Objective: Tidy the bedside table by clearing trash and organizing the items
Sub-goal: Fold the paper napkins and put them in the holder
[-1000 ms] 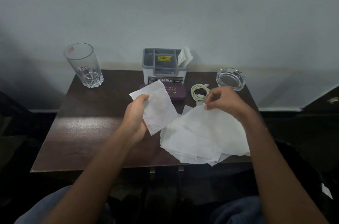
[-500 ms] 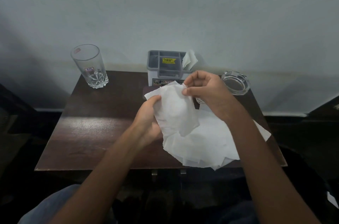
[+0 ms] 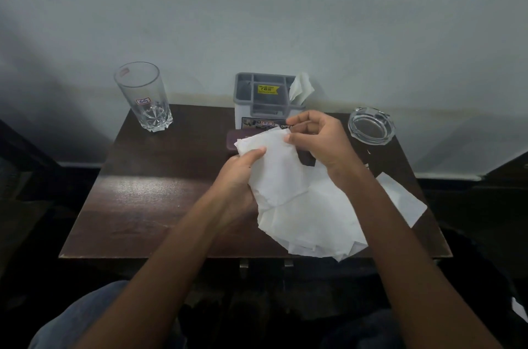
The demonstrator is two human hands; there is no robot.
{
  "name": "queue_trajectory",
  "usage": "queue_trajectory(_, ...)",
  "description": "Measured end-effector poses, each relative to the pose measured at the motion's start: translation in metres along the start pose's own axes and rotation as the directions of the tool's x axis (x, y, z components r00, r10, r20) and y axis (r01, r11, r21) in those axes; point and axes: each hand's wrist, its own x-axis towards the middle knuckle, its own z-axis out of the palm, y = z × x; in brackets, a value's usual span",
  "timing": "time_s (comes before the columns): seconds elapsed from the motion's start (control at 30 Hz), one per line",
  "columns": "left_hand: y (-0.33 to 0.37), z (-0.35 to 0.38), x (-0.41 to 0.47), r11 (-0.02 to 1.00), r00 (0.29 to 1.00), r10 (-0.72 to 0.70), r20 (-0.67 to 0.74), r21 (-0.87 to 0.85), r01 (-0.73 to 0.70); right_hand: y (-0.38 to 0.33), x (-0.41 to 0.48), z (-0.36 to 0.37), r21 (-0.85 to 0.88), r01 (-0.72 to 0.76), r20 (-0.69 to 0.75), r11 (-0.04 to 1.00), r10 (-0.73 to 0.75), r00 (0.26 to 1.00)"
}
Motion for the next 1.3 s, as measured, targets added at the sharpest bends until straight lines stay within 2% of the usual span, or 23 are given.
queue_trajectory(0.07, 0.004, -0.001, 0.001, 0.997, 0.995, 0.070, -0.071, 0.027, -0.068, 0.005, 0.006, -0.013, 0.021, -0.010, -0.052, 1.000, 0.011, 0.999)
queue_trajectory(0.1, 0.007, -0.003, 0.002, 0.994, 0.988, 0.110, -0.113, 0.041, -0.106, 0.010, 0.008, -0.020, -0.027, -0.015, -0.089, 1.000, 0.013, 0.996)
queue_trajectory(0.17, 0.012, -0.008, 0.003, 0.980, 0.957, 0.196, -0.212, 0.076, -0.184, 0.022, 0.012, -0.031, -0.270, -0.034, -0.114, 0.962, 0.003, 0.994)
queue_trajectory(0.23, 0.017, -0.013, 0.003, 0.967, 0.921, 0.255, -0.294, 0.097, -0.236, 0.037, 0.013, -0.038, -0.580, -0.050, -0.044, 0.813, 0.030, 0.999)
queue_trajectory(0.27, 0.018, -0.014, 0.002, 0.962, 0.907, 0.271, -0.321, 0.104, -0.251, 0.043, 0.013, -0.041, -0.666, -0.064, -0.016, 0.743, 0.072, 0.997)
queue_trajectory(0.37, 0.019, -0.016, 0.002, 0.960, 0.895, 0.279, -0.349, 0.107, -0.258, 0.056, 0.012, -0.040, -0.717, -0.088, 0.025, 0.691, 0.152, 0.988)
queue_trajectory(0.57, 0.017, -0.016, 0.005, 0.968, 0.909, 0.251, -0.333, 0.105, -0.228, 0.069, 0.013, -0.028, -0.778, -0.061, 0.001, 0.625, 0.098, 0.995)
queue_trajectory(0.63, 0.017, -0.017, 0.006, 0.968, 0.910, 0.249, -0.332, 0.102, -0.227, 0.068, 0.015, -0.029, -0.754, -0.070, -0.010, 0.653, 0.094, 0.995)
queue_trajectory(0.77, 0.018, -0.017, 0.006, 0.970, 0.921, 0.241, -0.307, 0.092, -0.223, 0.048, 0.014, -0.042, -0.627, -0.050, 0.012, 0.777, 0.074, 0.997)
queue_trajectory(0.9, 0.016, -0.016, 0.007, 0.969, 0.931, 0.248, -0.266, 0.079, -0.236, 0.013, 0.000, -0.052, -0.333, -0.023, 0.189, 0.943, 0.090, 0.978)
queue_trajectory(1.0, 0.012, -0.012, 0.007, 0.972, 0.952, 0.233, -0.197, 0.036, -0.231, -0.008, -0.008, -0.052, -0.164, 0.022, 0.317, 0.986, 0.032, 0.948)
queue_trajectory(1.07, 0.009, -0.012, 0.009, 0.985, 0.979, 0.167, -0.114, -0.018, -0.170, -0.019, -0.010, -0.049, 0.020, 0.026, 0.359, 0.999, -0.031, 0.933)
queue_trajectory(1.17, 0.004, -0.011, 0.012, 0.995, 1.000, 0.006, 0.011, -0.102, -0.005, -0.028, -0.008, -0.042, 0.244, 0.019, 0.305, 0.970, -0.096, 0.948)
queue_trajectory(1.23, 0.002, -0.009, 0.012, 0.985, 0.993, -0.063, 0.102, -0.153, 0.078, -0.029, -0.006, -0.033, 0.301, 0.013, 0.201, 0.954, -0.077, 0.977)
queue_trajectory(1.3, 0.001, -0.006, 0.009, 0.981, 0.992, -0.044, 0.115, -0.184, 0.065, -0.025, -0.004, -0.021, 0.299, -0.008, 0.044, 0.954, -0.006, 0.999)
